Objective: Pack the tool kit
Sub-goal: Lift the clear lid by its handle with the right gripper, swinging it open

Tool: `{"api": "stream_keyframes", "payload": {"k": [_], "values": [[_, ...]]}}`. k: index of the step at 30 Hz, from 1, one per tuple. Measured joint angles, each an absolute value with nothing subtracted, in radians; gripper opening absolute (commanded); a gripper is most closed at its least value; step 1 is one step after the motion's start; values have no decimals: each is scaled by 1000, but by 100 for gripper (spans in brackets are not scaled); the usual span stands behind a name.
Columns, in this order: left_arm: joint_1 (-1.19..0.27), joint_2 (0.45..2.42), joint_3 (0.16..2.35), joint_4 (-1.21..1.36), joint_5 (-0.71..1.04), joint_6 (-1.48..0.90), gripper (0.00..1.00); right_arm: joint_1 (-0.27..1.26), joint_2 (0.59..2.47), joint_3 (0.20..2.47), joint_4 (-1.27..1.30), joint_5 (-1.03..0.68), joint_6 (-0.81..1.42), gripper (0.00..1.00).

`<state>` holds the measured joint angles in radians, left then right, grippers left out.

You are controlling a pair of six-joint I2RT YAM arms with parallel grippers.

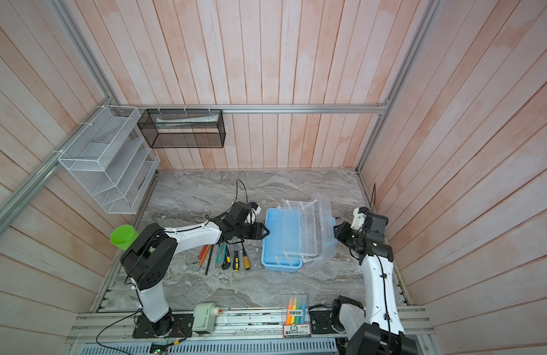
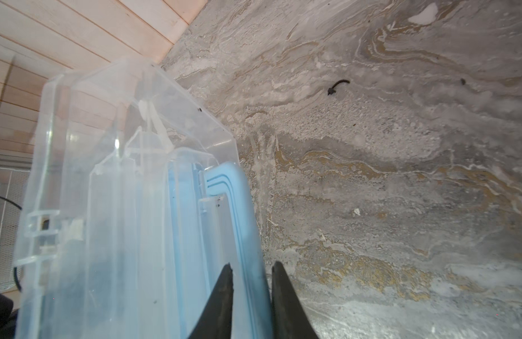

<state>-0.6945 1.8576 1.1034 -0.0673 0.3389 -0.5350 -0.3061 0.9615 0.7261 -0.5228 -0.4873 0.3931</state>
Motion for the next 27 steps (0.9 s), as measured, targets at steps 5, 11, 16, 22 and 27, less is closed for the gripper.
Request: {"api": "stream_keyframes", "payload": {"k": [5,11,16,22,27], "values": [[-703,1853,1061,-4,363,-543,52,-348,984,720,-481,-484,402,23],[-723,1851,1029,17,370,-552,52,-366,1053,714,-419,-480,419,23],[-730,1842,1014,20,369,-569,52,-375,1137,736,-397,-457,415,23],[-731,1823,1013,37,358,-576,53,-395,1219,806,-376,-435,414,23],[-727,1821,1060,-11,314,-553,59,-382,1298,931,-372,-431,407,23]]}}
